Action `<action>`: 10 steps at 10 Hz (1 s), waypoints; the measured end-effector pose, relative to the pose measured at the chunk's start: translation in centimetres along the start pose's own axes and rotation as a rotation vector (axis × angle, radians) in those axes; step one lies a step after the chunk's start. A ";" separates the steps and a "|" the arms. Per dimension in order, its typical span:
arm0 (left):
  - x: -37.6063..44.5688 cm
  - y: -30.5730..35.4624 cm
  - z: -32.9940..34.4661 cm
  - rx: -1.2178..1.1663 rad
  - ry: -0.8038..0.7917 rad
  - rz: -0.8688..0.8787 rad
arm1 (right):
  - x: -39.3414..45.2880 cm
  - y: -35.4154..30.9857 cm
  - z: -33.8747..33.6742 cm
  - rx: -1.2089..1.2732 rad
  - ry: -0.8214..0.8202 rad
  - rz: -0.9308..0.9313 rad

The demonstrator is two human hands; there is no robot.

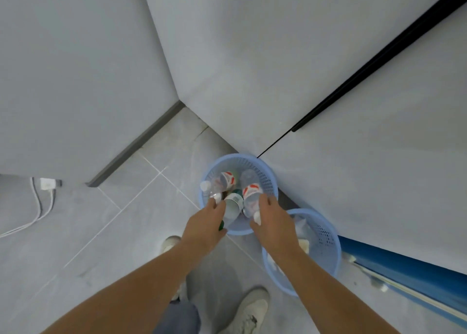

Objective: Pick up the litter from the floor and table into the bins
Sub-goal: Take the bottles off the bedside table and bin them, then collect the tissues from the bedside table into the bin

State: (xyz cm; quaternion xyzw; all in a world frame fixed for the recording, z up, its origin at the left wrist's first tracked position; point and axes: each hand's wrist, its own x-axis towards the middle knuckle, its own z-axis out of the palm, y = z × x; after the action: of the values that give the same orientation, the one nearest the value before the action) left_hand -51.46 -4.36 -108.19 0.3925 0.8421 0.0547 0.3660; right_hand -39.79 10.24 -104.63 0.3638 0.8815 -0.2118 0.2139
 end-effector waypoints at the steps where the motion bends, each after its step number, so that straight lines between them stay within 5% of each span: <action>1: -0.4 -0.1 0.7 -0.043 -0.034 -0.056 | -0.4 -0.2 0.7 -0.043 -0.089 -0.001; 3: -6.7 1.2 -6.3 -0.098 0.014 -0.133 | -6.3 -4.5 -4.9 -0.032 -0.086 -0.021; 6: -31.0 -1.9 -32.1 -0.291 0.299 -0.398 | -16.9 -23.5 -25.2 0.233 -0.483 -0.101; 8: -48.4 -6.9 -43.0 -0.404 0.543 -0.607 | -29.0 -39.5 -32.4 0.089 -0.231 -0.471; 10: -59.6 -15.4 -44.8 -0.517 0.714 -0.764 | -35.3 -54.6 -30.4 -0.088 -0.294 -0.843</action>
State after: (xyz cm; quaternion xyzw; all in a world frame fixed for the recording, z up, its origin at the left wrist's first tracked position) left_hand -65.28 -47.98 -47.31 -0.0838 0.9544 0.2516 0.1372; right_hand -63.81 -28.37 -49.08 -0.0707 0.9211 -0.2924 0.2473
